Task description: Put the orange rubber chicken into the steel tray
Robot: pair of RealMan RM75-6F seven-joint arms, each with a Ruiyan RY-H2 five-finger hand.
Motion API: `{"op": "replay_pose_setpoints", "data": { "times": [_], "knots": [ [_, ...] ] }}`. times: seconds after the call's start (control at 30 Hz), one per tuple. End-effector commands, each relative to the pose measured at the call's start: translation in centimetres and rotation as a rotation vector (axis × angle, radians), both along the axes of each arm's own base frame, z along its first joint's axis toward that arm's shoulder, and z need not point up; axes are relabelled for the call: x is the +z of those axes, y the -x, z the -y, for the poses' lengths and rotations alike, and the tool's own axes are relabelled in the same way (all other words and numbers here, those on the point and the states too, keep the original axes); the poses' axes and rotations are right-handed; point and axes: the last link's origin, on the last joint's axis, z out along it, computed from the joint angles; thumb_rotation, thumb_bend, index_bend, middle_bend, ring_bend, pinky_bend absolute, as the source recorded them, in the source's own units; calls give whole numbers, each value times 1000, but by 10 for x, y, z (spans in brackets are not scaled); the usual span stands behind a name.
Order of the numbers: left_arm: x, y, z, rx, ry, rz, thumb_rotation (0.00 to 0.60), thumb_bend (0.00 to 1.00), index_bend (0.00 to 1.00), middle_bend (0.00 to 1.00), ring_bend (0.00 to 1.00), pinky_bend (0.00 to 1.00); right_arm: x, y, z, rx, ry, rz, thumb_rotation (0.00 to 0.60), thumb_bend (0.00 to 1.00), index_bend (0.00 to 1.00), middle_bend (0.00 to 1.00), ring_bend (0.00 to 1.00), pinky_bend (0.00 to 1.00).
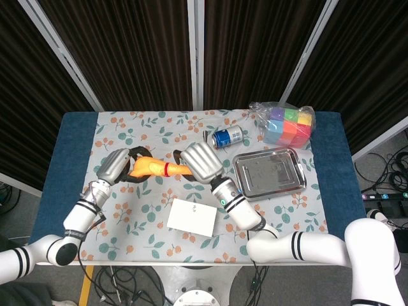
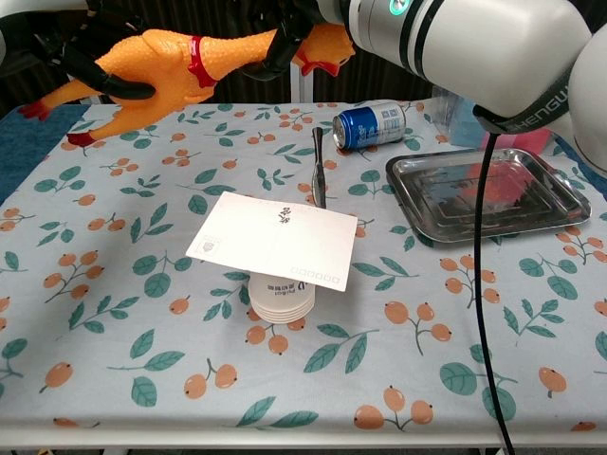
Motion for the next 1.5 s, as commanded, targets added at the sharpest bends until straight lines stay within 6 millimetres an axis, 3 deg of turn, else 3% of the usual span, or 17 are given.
{"op": "replay_pose_setpoints", "data": {
  "times": [0.03, 0.23, 0.53, 0.77, 0.97, 1.23, 1.5],
  "knots": [
    [5, -2, 4, -10, 41, 35, 600, 349, 218, 256, 226, 379, 0, 0, 2, -3, 7, -3, 600, 254, 1000, 827, 804, 1000],
    [6, -4, 6, -38, 42, 51, 600, 263, 186, 157, 147, 322, 0, 1, 7, -13, 18, -3, 600, 256, 1000, 827, 804, 1000],
    [3, -4, 2, -31, 47, 30, 600, 258, 196, 166, 147, 322, 0, 1, 5, -12, 1, 6, 600, 255, 1000, 829, 805, 1000],
    [3, -1, -5, 0, 13, 27, 600, 257, 295, 236, 162, 335, 0, 2, 1, -9, -19, 7, 600, 256, 1000, 830, 805, 1000],
    [4, 0, -3, 10, 8, 34, 600, 316, 475, 448, 348, 442, 2, 3, 2, -11, -12, 6, 600, 256, 1000, 830, 806, 1000],
    [0, 1, -5, 11, -22, 30, 600, 643, 796, 836, 747, 797, 2, 3, -3, -2, -17, 0, 600, 253, 1000, 830, 806, 1000],
    [-1, 2, -7, 37, -23, 21, 600, 720, 882, 968, 881, 883, 0, 1, -19, 35, -39, -1, 600, 253, 1000, 831, 809, 1000]
  ]
}}
